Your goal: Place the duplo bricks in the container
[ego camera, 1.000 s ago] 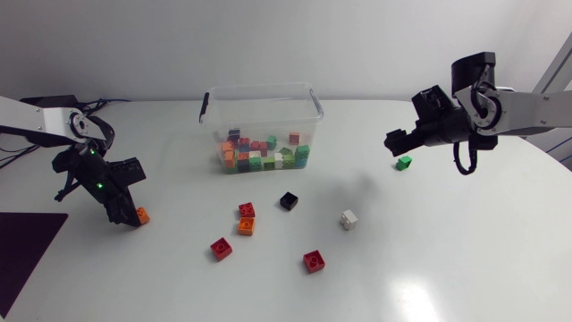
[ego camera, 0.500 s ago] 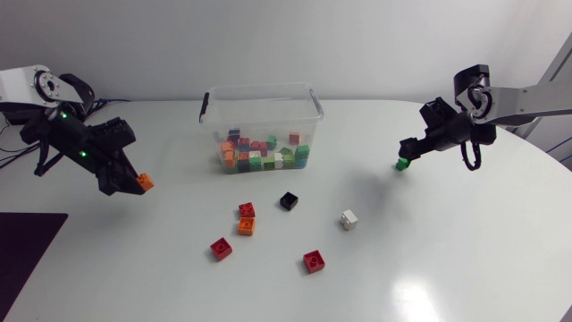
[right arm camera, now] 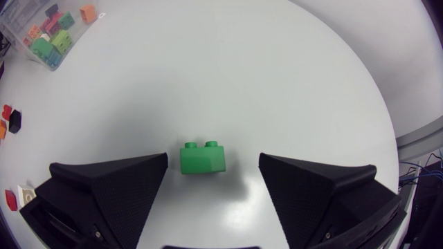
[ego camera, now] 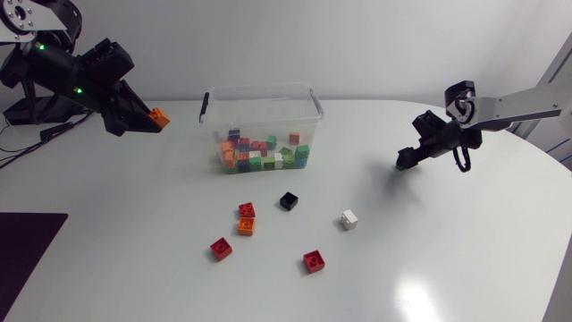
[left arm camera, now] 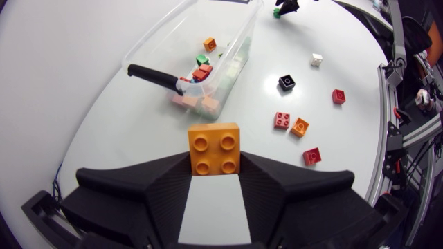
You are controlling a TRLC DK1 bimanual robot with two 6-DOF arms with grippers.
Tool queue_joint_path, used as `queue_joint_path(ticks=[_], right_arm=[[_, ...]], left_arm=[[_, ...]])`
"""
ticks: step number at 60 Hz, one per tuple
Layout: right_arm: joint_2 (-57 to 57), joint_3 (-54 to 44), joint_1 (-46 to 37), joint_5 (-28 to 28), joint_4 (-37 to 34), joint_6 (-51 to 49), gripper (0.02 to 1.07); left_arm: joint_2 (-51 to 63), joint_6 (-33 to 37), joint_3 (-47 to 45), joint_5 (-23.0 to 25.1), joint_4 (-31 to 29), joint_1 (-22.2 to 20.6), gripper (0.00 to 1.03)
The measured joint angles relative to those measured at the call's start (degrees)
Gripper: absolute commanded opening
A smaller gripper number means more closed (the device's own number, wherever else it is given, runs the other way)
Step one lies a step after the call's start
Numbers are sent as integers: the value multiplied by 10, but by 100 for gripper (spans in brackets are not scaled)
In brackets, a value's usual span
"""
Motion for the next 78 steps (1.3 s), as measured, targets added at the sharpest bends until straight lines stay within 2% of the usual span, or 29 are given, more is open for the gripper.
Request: queue_joint_path(ticks=[9,22,39,50,65,78], right_arm=[[27,30,0,0,-21,-11,72],[44,62,-6,-13,-44,-21,37],[45,68,-7,-24,-76,-25,35],[-18,20,5,-24,-96,-25,35],[-170,-35,94,-26,-104,-2,35],[-227,-49,168,-26,-122,30,35]], left_arm=[[0,-19,22,7,-2,-22,40],[11,-49,81,11,-2,-39,40],[45,-90,118,14,9,-68,40],[69,-125,139,15,50,-81,41],[134,-182,205,15,99,-104,43],[212,-238,267,3,154,-120,46]])
